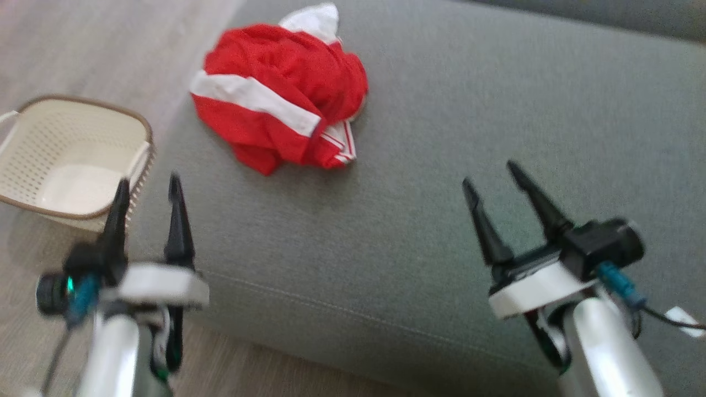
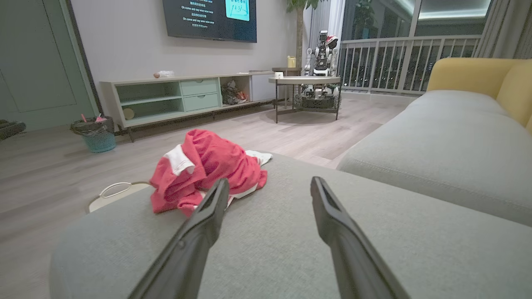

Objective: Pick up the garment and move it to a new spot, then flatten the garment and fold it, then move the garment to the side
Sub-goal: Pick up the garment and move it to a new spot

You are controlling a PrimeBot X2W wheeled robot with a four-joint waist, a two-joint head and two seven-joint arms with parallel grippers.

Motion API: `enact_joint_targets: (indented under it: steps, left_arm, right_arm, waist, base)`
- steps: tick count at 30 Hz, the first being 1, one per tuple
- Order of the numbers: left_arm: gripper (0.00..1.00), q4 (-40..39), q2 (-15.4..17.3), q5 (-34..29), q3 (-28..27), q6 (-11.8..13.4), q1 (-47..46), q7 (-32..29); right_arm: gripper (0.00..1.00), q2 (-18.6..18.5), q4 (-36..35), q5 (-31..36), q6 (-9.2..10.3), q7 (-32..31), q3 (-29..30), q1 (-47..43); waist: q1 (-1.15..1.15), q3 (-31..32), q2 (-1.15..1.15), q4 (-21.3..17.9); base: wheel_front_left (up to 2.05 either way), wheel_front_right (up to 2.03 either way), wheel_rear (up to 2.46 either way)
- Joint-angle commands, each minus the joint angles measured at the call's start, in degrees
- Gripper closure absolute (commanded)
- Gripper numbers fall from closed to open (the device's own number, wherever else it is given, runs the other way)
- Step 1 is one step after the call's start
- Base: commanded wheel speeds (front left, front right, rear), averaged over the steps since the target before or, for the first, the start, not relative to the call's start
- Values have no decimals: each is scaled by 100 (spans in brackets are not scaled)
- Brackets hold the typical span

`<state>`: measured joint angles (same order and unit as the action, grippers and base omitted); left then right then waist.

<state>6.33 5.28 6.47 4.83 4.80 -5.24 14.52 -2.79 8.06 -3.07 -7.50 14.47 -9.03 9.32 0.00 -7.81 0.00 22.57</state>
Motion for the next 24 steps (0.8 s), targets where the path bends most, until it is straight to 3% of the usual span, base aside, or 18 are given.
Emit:
enact_joint_targets:
  steps: [1, 4, 5, 13, 24]
  left_arm:
    - [0, -1, 164, 167, -230, -156, -545, -95]
    - [0, 311, 266, 481, -277, -455, -1220, -522]
    - [0, 465, 284, 776, -342, -615, -1705, -917]
    - [0, 1319, 721, 1114, -234, -964, -3252, -2431]
    - [0, 2544, 1105, 1231, -215, -1051, -4245, -3039]
  right_arm:
    - [0, -11, -286, 135, 1, 52, -35, 295]
    - [0, -71, -438, 262, 1, 52, 82, 418]
    - [0, -151, -556, 289, 1, 47, 130, 501]
    - [0, -278, -952, 212, 1, -26, 218, 717]
    - [0, -305, -1139, 190, 1, -17, 120, 852]
  waist:
    - [0, -437, 0, -288]
    - [0, -764, 0, -441]
    - [0, -963, 0, -533]
    - [0, -1508, 0, -933]
    - [0, -1824, 0, -1328]
  base:
    - [0, 0, 0]
    - [0, 0, 0]
    - [0, 0, 0]
    - [0, 0, 0]
    - [0, 0, 0]
